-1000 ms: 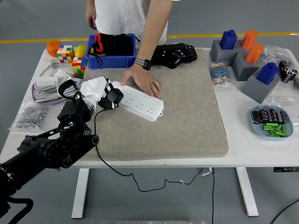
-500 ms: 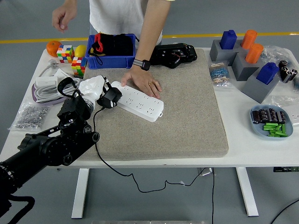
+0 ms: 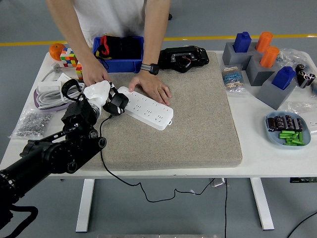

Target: Press the white button,pick up the black plug,place it near the board,insert it into the board

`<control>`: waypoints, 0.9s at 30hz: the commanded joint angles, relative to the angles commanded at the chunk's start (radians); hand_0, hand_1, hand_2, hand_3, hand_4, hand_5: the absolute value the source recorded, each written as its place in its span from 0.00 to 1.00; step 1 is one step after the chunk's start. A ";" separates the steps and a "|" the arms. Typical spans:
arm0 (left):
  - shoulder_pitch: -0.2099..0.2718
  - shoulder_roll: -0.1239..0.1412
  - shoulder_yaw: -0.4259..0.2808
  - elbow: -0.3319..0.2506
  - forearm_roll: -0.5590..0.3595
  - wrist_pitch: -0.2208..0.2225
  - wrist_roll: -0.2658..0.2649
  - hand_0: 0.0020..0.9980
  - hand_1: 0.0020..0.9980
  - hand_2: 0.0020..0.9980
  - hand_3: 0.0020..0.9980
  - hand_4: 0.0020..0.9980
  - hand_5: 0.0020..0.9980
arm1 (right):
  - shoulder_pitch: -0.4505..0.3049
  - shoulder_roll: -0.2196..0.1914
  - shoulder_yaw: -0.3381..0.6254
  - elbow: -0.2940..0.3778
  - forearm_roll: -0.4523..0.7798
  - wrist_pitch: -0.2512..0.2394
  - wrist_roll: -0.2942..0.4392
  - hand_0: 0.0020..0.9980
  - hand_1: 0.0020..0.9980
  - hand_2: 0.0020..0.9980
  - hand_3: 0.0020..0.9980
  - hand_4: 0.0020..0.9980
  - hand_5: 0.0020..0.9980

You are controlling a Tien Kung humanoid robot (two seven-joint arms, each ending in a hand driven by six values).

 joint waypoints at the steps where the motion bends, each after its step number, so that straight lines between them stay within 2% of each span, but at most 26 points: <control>1: 0.000 0.000 0.000 -0.001 -0.001 -0.001 0.001 0.35 0.61 0.55 0.69 0.85 0.37 | 0.000 0.000 0.000 0.000 0.000 0.000 0.000 0.69 0.61 0.60 0.56 0.62 0.19; 4: -0.004 -0.003 -0.002 -0.009 -0.010 -0.004 0.008 0.35 0.61 0.55 0.69 0.85 0.37 | 0.001 0.000 0.003 0.000 0.000 0.000 0.000 0.69 0.61 0.60 0.56 0.62 0.19; 5: -0.006 -0.005 -0.003 -0.011 -0.011 -0.006 0.011 0.35 0.62 0.55 0.70 0.86 0.41 | 0.001 0.000 0.003 0.001 -0.001 0.000 0.000 0.69 0.61 0.60 0.56 0.62 0.19; 14: -0.014 -0.002 0.000 -0.010 -0.012 -0.034 0.043 0.35 0.62 0.55 0.71 0.86 0.44 | 0.001 0.000 0.005 0.001 -0.001 -0.001 0.000 0.69 0.61 0.60 0.56 0.62 0.19; 16: -0.013 0.000 0.001 -0.010 -0.013 -0.036 0.044 0.35 0.62 0.55 0.71 0.86 0.44 | 0.001 0.000 0.005 0.000 -0.001 -0.001 0.000 0.69 0.61 0.60 0.56 0.62 0.19; 17: -0.013 0.000 0.000 -0.011 -0.013 -0.037 0.044 0.39 0.65 0.57 0.73 0.85 0.46 | 0.001 0.000 0.005 0.000 -0.001 -0.001 0.000 0.69 0.61 0.60 0.56 0.62 0.19; 22: -0.009 0.002 -0.006 -0.023 -0.010 -0.033 0.027 0.39 0.65 0.57 0.73 0.85 0.46 | 0.002 0.001 0.005 0.000 0.000 -0.001 0.000 0.69 0.61 0.60 0.56 0.62 0.19; 23: -0.008 0.002 -0.008 -0.025 -0.009 -0.030 0.022 0.67 0.81 0.74 0.80 0.85 0.47 | 0.002 0.001 0.005 0.000 0.000 -0.001 0.000 0.69 0.61 0.60 0.56 0.62 0.19; 27: -0.002 0.002 -0.019 -0.038 -0.006 -0.019 0.000 0.67 0.81 0.74 0.80 0.85 0.47 | 0.003 0.001 0.005 0.001 0.000 -0.001 0.001 0.69 0.61 0.60 0.56 0.62 0.19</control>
